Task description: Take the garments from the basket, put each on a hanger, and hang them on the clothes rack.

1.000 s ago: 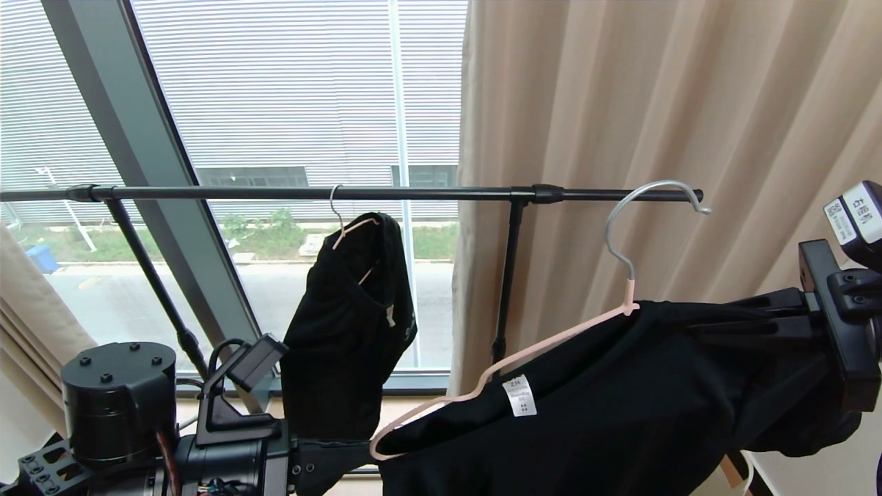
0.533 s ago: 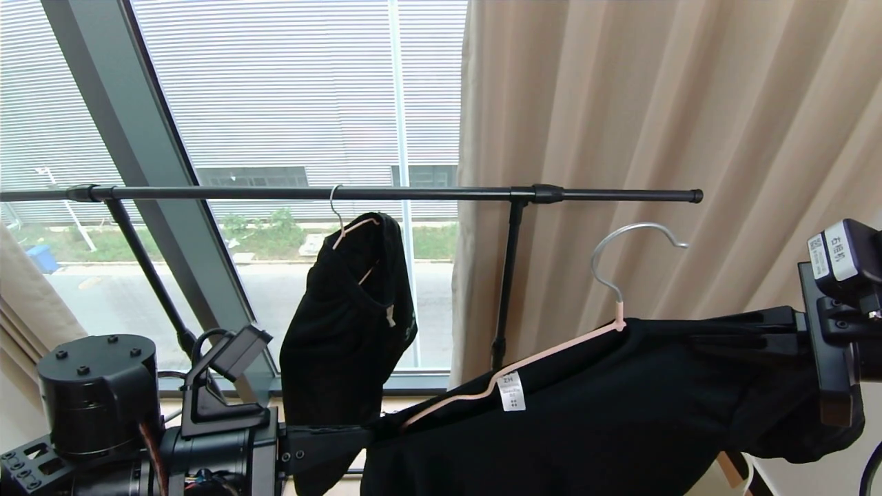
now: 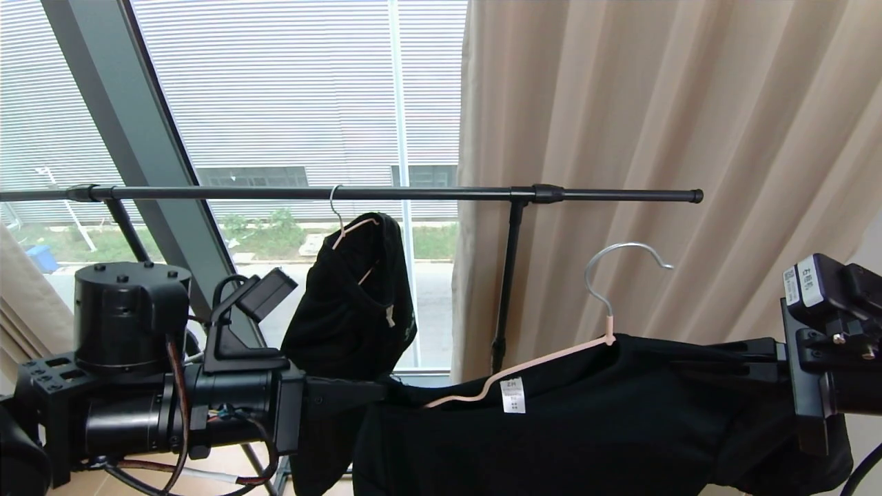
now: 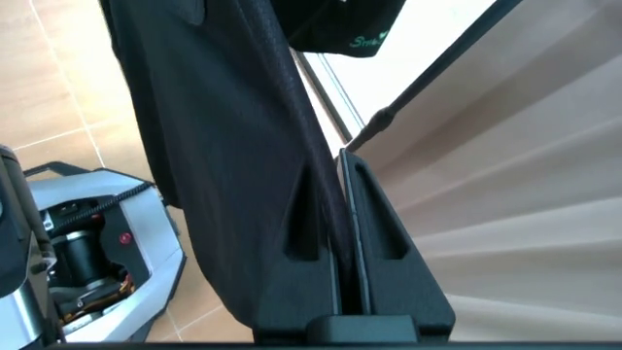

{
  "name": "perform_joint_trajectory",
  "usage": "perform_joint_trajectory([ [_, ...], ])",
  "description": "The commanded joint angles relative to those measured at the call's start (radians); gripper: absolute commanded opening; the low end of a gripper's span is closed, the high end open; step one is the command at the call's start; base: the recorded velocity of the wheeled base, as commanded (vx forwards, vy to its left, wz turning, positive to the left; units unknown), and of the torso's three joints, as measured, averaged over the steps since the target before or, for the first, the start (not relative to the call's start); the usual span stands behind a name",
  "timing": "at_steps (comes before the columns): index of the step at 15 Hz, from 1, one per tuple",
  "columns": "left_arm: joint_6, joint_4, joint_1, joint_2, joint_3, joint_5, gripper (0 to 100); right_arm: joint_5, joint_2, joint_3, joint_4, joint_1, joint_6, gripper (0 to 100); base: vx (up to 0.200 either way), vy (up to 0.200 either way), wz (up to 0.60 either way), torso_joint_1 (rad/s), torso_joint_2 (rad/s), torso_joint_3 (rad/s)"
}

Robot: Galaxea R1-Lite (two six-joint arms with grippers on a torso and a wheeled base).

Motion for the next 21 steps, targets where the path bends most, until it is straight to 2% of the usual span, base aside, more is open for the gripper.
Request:
perform_joint_trajectory([
  [1,0.047,0.181,-0.063,-0.049,-0.173,0.057,0,0.005,0.003,0.041,-0.037,-0.01,0.036,0,0.0,0.0,0.0,0.0,0.0,0.0],
  [3,0.066,0.3,-0.092,-0.055,-0.241,0.071,0,0.045,0.0,0.058,-0.08,-0.01,0.151,0,0.0,0.0,0.0,0.0,0.0,0.0],
  [4,0.079,0.351,-0.114,-0.051,-0.279,0.139,0,0.071,0.0,0.078,-0.15,-0.01,0.24,0,0.0,0.0,0.0,0.0,0.0,0.0],
  [6,0.079,0.357,-0.135,-0.049,-0.299,0.159,0,0.07,-0.006,0.112,-0.233,-0.01,0.256,0,0.0,0.0,0.0,0.0,0.0,0.0],
  [9,0.079,0.369,-0.181,-0.048,-0.334,0.163,0,0.068,-0.005,0.107,-0.242,-0.008,0.313,0,0.0,0.0,0.0,0.0,0.0,0.0],
  [13,0.079,0.486,-0.224,-0.016,-0.454,0.163,0,0.061,0.0,0.114,-0.28,0.006,0.352,0,0.0,0.0,0.0,0.0,0.0,0.0],
  [16,0.093,0.497,-0.241,0.034,-0.529,0.163,0,0.064,0.0,0.14,-0.285,0.036,0.352,0,0.0,0.0,0.0,0.0,0.0,0.0],
  [17,0.096,0.495,-0.241,0.037,-0.532,0.163,0,0.064,0.0,0.14,-0.285,0.04,0.352,0,0.0,0.0,0.0,0.0,0.0,0.0],
  [19,0.104,0.497,-0.249,0.057,-0.558,0.163,0,0.062,0.008,0.152,-0.285,0.104,0.353,0,0.0,0.0,0.0,0.0,0.0,0.0],
  [21,0.104,0.504,-0.266,0.06,-0.578,0.163,0,0.061,0.032,0.15,-0.288,0.11,0.353,0,0.0,0.0,0.0,0.0,0.0,0.0],
])
